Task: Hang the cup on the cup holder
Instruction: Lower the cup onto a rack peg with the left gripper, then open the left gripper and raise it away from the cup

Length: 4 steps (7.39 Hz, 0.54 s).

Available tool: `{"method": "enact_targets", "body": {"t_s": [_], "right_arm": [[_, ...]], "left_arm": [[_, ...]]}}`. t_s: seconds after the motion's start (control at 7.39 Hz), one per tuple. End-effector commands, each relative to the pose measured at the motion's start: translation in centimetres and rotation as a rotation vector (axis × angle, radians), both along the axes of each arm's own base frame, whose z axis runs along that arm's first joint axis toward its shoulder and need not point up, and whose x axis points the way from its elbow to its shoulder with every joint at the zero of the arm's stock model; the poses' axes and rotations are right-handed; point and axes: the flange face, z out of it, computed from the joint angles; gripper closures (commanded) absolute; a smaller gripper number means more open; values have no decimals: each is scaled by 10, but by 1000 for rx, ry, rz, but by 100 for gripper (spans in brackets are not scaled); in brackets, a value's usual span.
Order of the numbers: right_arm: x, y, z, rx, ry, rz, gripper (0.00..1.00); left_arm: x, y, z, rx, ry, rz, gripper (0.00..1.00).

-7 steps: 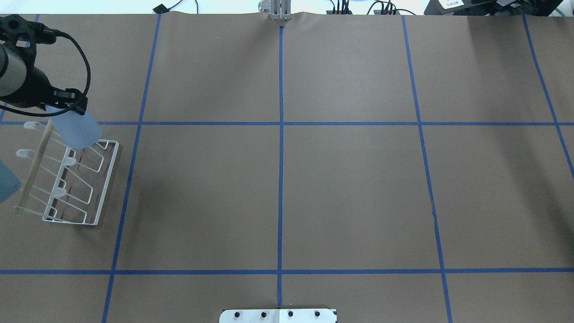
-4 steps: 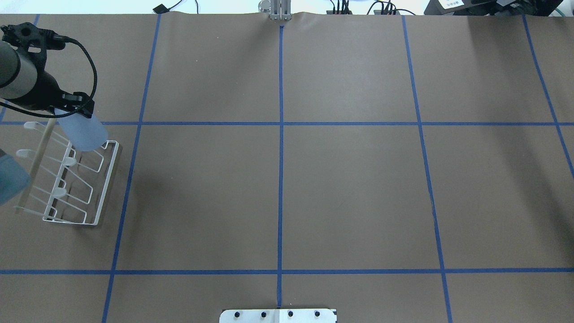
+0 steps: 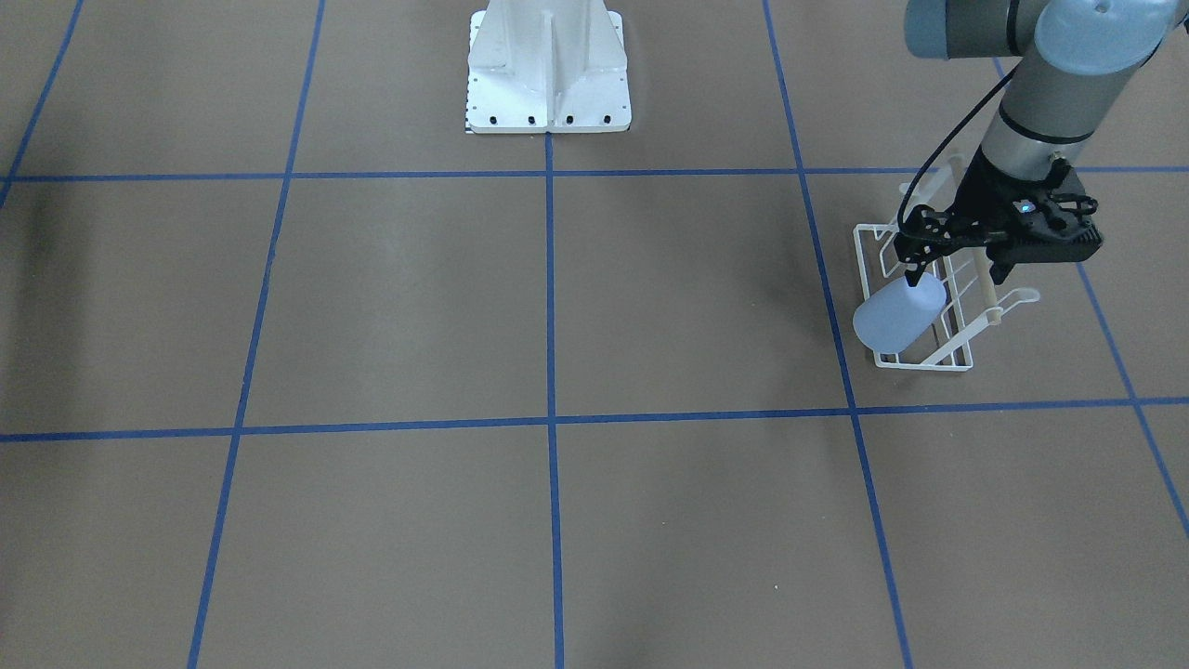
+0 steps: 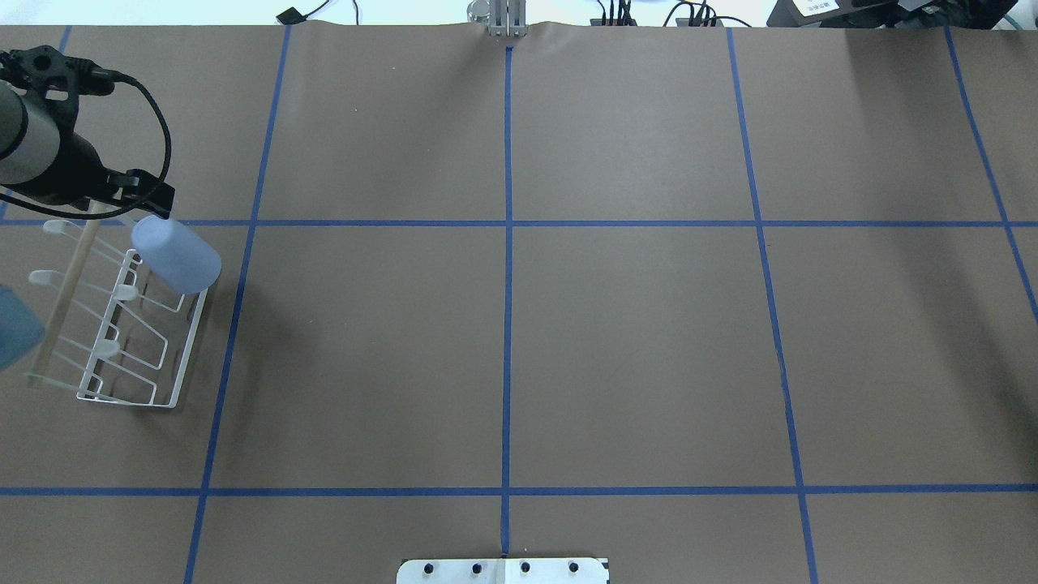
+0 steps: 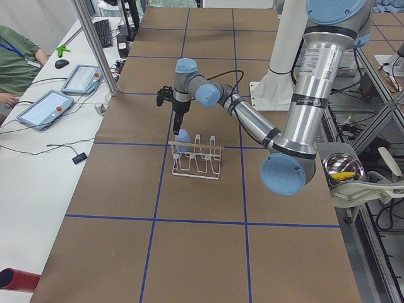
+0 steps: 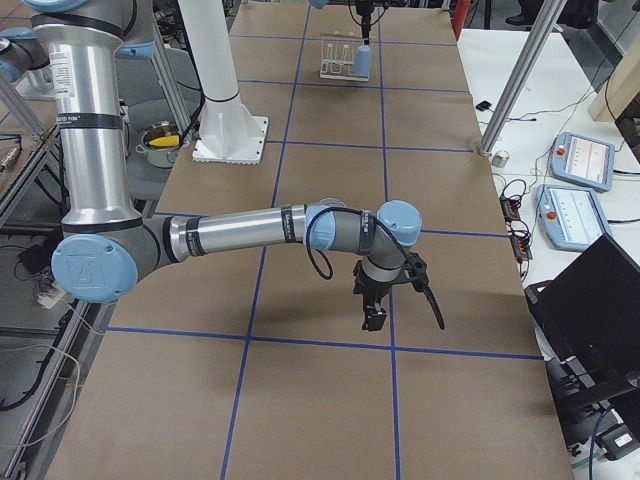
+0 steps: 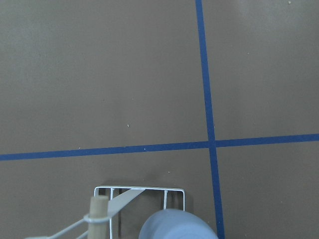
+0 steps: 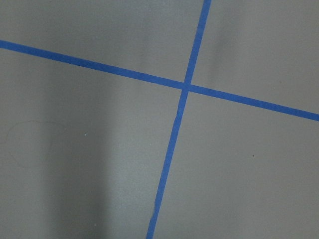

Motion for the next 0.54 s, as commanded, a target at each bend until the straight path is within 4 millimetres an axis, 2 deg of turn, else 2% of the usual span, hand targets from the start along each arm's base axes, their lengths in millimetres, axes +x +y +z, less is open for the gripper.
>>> {"method": "enact_targets", "body": {"t_s": [0.0, 0.14, 0.27, 0.41], "right_arm": [[1, 0, -19, 36, -9, 6, 0], [2, 4, -25, 49, -11, 8, 0], [2, 6, -25, 42, -10, 15, 0], [12, 7, -23, 38, -8, 33, 0]], "left_arm": [[-26, 7, -14, 69, 7, 41, 1], [-62, -2, -4, 138, -37, 79, 1], [-102, -6, 20, 130, -57, 80, 1], [-149, -8, 53, 115, -51, 107, 1]]}}
